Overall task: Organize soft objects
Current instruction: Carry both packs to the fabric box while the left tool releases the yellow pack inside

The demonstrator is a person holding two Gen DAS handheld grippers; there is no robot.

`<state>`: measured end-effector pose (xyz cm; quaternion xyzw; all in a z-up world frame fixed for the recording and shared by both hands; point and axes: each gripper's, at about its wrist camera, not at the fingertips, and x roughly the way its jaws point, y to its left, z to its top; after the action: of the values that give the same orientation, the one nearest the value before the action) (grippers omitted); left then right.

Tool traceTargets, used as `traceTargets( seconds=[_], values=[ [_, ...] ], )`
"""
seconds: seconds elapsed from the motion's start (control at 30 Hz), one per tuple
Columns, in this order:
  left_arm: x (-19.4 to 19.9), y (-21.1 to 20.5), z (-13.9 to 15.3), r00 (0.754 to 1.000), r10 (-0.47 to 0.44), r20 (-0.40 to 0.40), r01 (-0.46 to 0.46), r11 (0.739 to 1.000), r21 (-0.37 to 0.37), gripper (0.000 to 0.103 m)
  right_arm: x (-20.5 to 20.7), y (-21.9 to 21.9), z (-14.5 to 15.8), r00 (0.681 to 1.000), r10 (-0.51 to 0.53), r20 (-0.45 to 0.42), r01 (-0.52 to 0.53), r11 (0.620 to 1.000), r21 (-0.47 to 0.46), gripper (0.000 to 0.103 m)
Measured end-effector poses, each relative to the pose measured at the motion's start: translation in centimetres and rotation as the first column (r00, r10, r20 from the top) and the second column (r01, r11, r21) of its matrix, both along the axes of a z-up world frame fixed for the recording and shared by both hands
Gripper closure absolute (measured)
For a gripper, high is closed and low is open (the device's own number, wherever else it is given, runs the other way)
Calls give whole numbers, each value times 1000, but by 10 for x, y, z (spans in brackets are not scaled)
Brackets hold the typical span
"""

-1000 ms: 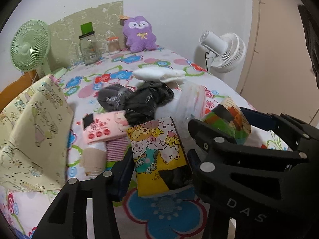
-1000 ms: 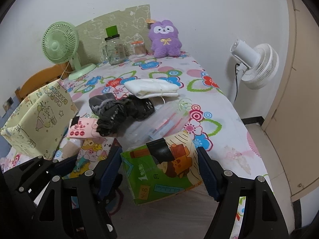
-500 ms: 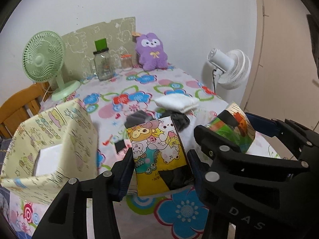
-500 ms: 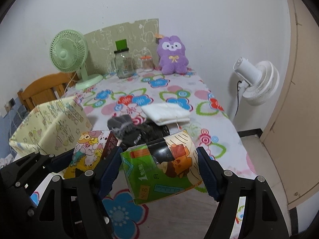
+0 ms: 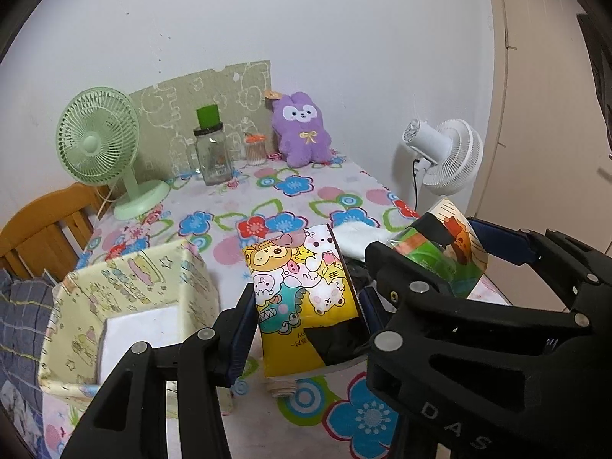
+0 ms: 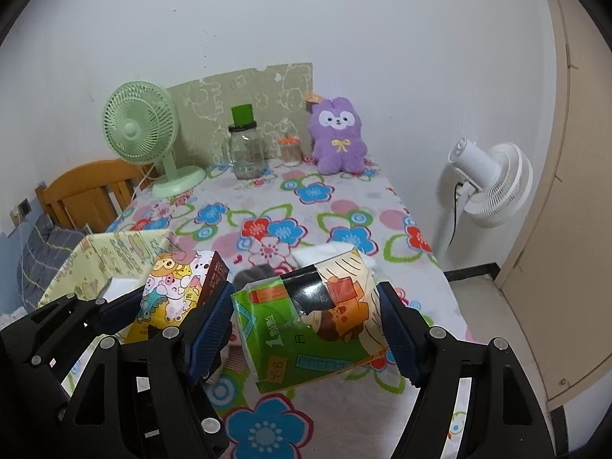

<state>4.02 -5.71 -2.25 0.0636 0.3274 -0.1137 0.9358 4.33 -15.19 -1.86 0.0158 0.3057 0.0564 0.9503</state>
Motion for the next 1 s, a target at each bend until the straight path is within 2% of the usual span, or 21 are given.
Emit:
traceTargets(
  seconds=[0.43,0.63,1.0],
  values=[
    [10,42,20,996,86,13,-86,996,4,49,18,48,26,995,103,12,-102,995,-10,26],
    [19,66,18,992,124,8,-124,992,37,49,32,75,25,989,150,-13,-150,989,-10,26],
    [40,108,4,981,193,-18,-192,980,44,48,57,120,15,969,241,-43,-242,970,-4,26]
  ],
)
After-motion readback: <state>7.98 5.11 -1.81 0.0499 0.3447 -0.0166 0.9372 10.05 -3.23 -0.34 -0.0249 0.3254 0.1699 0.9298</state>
